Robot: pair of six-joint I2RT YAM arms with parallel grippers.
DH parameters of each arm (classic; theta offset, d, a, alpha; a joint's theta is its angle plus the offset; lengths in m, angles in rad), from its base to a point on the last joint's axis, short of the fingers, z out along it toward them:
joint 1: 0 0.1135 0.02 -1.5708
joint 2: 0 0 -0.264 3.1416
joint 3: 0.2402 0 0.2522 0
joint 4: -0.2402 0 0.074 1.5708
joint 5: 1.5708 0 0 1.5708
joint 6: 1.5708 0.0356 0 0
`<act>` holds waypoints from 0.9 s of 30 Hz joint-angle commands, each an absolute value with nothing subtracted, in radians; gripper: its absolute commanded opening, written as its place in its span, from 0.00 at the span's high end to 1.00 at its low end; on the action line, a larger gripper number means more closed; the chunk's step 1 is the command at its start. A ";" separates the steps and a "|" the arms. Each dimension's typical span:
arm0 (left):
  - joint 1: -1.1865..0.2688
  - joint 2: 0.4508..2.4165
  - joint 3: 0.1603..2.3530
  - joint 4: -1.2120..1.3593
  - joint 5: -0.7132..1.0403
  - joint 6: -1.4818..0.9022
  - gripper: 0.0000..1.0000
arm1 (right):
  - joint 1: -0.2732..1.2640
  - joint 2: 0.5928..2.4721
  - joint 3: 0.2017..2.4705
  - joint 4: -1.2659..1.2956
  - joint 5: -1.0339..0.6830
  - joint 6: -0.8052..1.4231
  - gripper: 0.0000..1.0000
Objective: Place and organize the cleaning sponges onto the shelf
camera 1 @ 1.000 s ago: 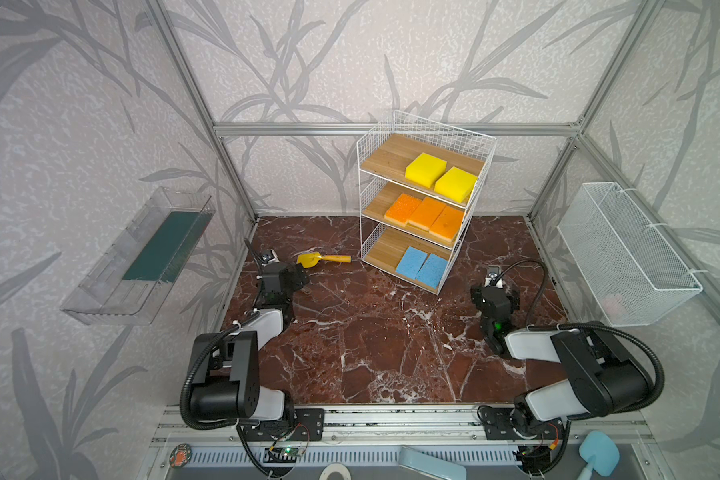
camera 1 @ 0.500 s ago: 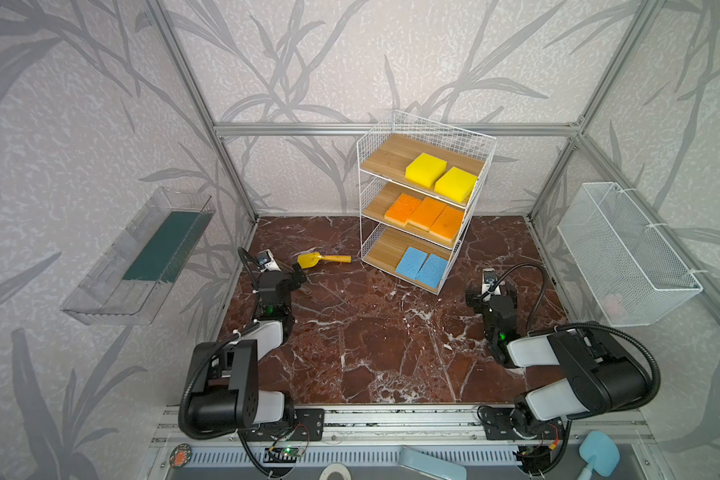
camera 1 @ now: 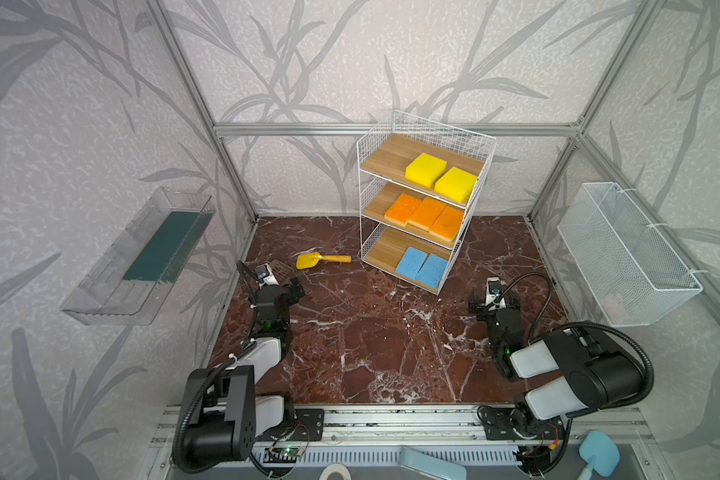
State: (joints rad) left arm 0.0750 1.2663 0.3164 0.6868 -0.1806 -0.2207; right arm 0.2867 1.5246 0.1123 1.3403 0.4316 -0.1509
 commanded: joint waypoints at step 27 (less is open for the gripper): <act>0.054 1.555 0.376 0.927 -0.075 -0.047 0.01 | 0.146 1.542 0.391 0.874 0.243 -0.043 0.01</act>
State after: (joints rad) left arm 0.0608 1.5570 0.3695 0.9058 -0.0738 -0.0753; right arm 0.1486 1.5589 0.3843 0.9188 0.2527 -0.0521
